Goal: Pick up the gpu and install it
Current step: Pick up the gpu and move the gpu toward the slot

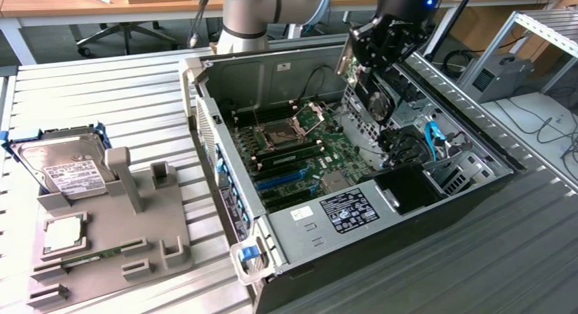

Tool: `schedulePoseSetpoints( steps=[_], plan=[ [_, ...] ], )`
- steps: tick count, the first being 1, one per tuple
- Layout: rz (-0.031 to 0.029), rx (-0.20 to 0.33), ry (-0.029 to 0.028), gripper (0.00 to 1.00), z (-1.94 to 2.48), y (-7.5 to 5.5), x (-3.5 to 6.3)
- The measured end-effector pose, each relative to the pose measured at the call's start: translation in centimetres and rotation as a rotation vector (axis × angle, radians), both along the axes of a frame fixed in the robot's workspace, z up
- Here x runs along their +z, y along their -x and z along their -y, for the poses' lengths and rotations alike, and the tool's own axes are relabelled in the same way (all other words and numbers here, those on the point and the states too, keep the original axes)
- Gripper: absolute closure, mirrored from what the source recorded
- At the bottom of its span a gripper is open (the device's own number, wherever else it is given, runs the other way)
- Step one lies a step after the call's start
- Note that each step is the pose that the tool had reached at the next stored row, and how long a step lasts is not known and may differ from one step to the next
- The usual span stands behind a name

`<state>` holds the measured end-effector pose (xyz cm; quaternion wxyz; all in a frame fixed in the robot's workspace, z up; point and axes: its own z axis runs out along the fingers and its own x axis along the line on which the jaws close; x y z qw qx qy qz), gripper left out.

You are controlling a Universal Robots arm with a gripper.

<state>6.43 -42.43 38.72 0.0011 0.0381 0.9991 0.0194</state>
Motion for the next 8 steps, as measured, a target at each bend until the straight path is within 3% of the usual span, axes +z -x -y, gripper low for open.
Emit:
schedulePoseSetpoints(
  steps=[8],
  plan=[
    [0.0,0.0,0.0001,0.74,0.0,3.8,-1.26]
  ],
)
